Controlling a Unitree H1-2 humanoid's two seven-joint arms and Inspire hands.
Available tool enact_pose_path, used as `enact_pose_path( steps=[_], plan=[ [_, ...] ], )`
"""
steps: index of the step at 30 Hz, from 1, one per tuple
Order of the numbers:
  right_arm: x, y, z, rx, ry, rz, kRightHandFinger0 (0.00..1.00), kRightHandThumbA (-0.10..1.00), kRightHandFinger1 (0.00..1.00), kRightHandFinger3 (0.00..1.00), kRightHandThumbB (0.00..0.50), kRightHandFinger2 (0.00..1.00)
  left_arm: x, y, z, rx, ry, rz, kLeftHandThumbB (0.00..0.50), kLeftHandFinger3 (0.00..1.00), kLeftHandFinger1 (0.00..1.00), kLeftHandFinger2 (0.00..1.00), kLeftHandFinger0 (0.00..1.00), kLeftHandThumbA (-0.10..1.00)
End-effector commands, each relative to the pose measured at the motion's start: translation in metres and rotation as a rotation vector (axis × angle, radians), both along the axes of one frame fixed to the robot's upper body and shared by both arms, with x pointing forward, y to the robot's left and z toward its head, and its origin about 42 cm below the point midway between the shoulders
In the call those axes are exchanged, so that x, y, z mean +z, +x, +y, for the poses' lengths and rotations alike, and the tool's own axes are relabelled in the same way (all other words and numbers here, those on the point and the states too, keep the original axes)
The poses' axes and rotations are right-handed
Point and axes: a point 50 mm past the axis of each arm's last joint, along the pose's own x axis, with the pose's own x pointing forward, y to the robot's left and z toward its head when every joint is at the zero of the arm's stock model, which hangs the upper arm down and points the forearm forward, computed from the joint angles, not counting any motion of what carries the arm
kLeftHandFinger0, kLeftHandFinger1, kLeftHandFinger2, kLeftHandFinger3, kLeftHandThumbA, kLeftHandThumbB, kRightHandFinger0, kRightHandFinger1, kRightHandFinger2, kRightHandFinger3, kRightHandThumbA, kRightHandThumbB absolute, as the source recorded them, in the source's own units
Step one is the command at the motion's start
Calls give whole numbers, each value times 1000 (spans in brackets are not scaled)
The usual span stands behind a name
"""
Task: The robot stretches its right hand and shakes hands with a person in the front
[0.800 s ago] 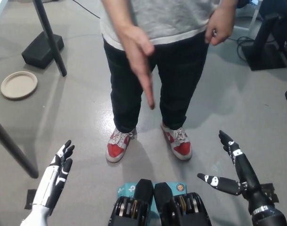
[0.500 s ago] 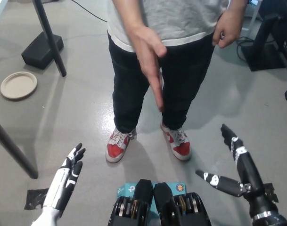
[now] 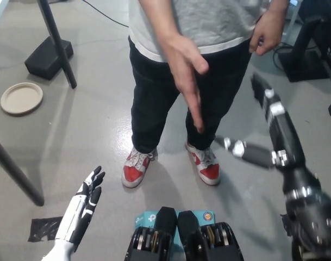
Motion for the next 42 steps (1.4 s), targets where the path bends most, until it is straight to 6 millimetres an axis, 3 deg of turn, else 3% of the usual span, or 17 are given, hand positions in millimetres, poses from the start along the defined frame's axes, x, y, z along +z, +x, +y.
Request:
enact_pose_path(
  steps=[1,4,8,15,17,20,26,27,29,31,32,35,40,42],
  plan=[
    [38,18,19,6,-37,9,1000,1000,1000,1000,337,1000,11,3,-3,-20,-6,-64,159,1000,1000,1000,1000,1000],
    [54,39,37,27,-63,38,1000,1000,1000,1000,326,1000,12,4,-3,-23,-9,-67,158,1000,1000,1000,1000,1000],
    [59,61,52,20,-89,77,1000,1000,1000,1000,337,1000,13,4,-3,-27,-6,-69,153,1000,1000,1000,1000,1000],
    [56,104,71,18,-96,166,1000,1000,1000,1000,335,1000,13,5,-1,-28,-22,-70,152,1000,1000,1000,1000,1000],
    [55,114,75,18,-113,181,1000,1000,1000,1000,302,1000,14,5,-1,-25,-13,-72,156,1000,1000,1000,1000,1000],
    [45,136,80,26,-142,229,1000,1000,1000,1000,295,1000,14,4,-2,-23,-9,-75,152,1000,1000,1000,1000,1000],
    [39,154,84,-12,-193,276,1000,1000,1000,1000,276,1000,15,5,-2,-25,-11,-78,159,1000,1000,1000,1000,1000],
    [41,156,87,-34,-204,281,1000,843,1000,1000,247,1000,16,6,-2,-23,-8,-79,166,1000,1000,1000,1000,1000],
    [43,156,90,-60,-200,276,1000,357,1000,1000,215,1000,16,6,-2,-23,-11,-78,167,1000,1000,1000,1000,1000],
    [44,155,91,-88,-194,247,1000,9,1000,1000,199,1000,16,7,-2,-29,1,-88,155,1000,1000,1000,1000,1000],
    [44,153,90,-92,-181,230,1000,-92,1000,1000,174,1000,16,7,-2,-29,1,-89,154,1000,1000,1000,1000,1000],
    [46,147,89,-95,-165,179,1000,-91,1000,1000,137,1000,17,7,-1,-31,2,-89,162,1000,1000,1000,1000,1000],
    [60,127,87,-76,-143,108,1000,100,1000,1000,164,1000,16,6,-1,-26,-2,-71,172,1000,1000,1000,1000,1000],
    [76,108,85,-60,-123,50,1000,107,1000,1000,157,1000,15,6,0,-31,-6,-73,171,1000,1000,1000,1000,1000]
  ],
)
